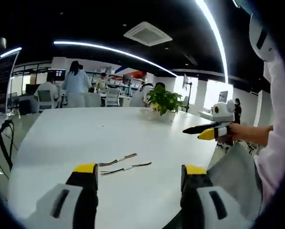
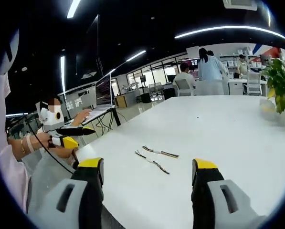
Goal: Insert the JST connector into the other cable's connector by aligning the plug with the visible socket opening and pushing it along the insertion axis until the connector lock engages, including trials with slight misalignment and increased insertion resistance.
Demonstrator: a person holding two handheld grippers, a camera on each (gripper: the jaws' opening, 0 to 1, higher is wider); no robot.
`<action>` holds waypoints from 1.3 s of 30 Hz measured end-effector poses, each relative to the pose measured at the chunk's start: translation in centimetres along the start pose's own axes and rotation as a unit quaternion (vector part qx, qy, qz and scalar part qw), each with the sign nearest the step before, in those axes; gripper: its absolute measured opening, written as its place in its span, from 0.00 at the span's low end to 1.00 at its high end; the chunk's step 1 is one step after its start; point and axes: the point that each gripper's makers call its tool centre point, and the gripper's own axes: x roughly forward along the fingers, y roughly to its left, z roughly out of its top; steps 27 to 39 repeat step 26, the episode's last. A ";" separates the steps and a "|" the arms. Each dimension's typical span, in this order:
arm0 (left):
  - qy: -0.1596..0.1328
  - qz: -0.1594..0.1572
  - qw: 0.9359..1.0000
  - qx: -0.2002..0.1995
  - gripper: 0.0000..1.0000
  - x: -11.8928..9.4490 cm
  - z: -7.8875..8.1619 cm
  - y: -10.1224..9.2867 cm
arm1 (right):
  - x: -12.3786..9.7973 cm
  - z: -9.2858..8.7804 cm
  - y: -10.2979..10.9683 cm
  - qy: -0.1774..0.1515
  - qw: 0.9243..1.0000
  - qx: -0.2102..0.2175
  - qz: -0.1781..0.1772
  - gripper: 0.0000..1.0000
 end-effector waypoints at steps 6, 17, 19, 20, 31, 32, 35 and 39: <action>0.008 0.012 1.000 -0.006 0.68 -0.3 -0.9 0.4 | -0.2 -1.2 -0.1 0.008 1.000 0.010 -0.009 0.74; 0.030 0.016 0.999 0.003 0.67 -0.6 -2.3 0.0 | 0.0 -2.0 -0.1 0.027 0.999 -0.012 -0.015 0.74; 0.028 0.018 0.999 0.001 0.67 -0.6 -2.2 0.1 | 0.0 -2.0 -0.1 0.027 0.999 -0.010 -0.015 0.73; 0.027 0.019 0.999 0.001 0.66 -0.7 -2.2 0.1 | 0.0 -2.0 -0.2 0.027 0.999 -0.010 -0.015 0.73; 0.029 0.026 0.999 0.001 0.66 -0.8 -2.2 0.3 | -0.2 -2.0 -0.4 0.024 0.999 -0.012 -0.021 0.73; 0.029 0.026 0.999 0.001 0.66 -0.8 -2.2 0.3 | -0.2 -2.0 -0.4 0.024 0.999 -0.012 -0.021 0.73; 0.029 0.026 0.999 0.001 0.66 -0.8 -2.2 0.3 | -0.2 -2.0 -0.4 0.024 0.999 -0.012 -0.021 0.73; 0.029 0.026 0.999 0.001 0.66 -0.8 -2.2 0.3 | -0.2 -2.0 -0.4 0.024 0.999 -0.012 -0.021 0.73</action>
